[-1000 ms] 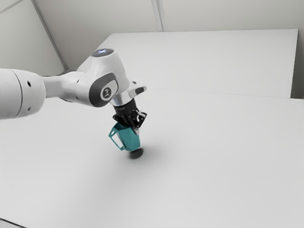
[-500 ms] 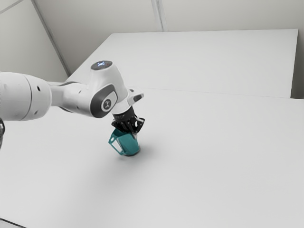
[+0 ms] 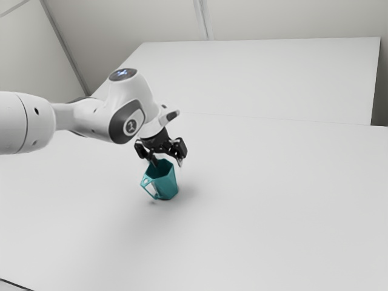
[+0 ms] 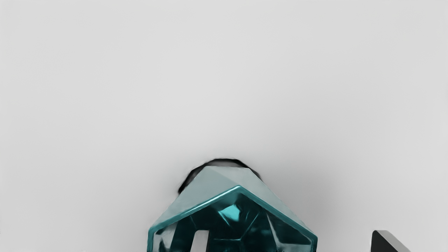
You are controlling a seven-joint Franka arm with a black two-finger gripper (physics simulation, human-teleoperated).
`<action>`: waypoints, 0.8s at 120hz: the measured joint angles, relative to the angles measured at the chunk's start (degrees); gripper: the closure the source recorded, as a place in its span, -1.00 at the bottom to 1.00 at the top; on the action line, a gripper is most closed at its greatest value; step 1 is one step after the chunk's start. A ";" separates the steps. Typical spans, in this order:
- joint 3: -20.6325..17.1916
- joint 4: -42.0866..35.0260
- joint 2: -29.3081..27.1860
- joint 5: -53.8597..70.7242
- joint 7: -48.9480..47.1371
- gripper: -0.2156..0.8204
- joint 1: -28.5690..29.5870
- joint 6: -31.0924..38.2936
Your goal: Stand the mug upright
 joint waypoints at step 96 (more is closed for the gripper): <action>1.64 23.33 -4.41 5.44 2.21 -0.58 -2.66 -25.99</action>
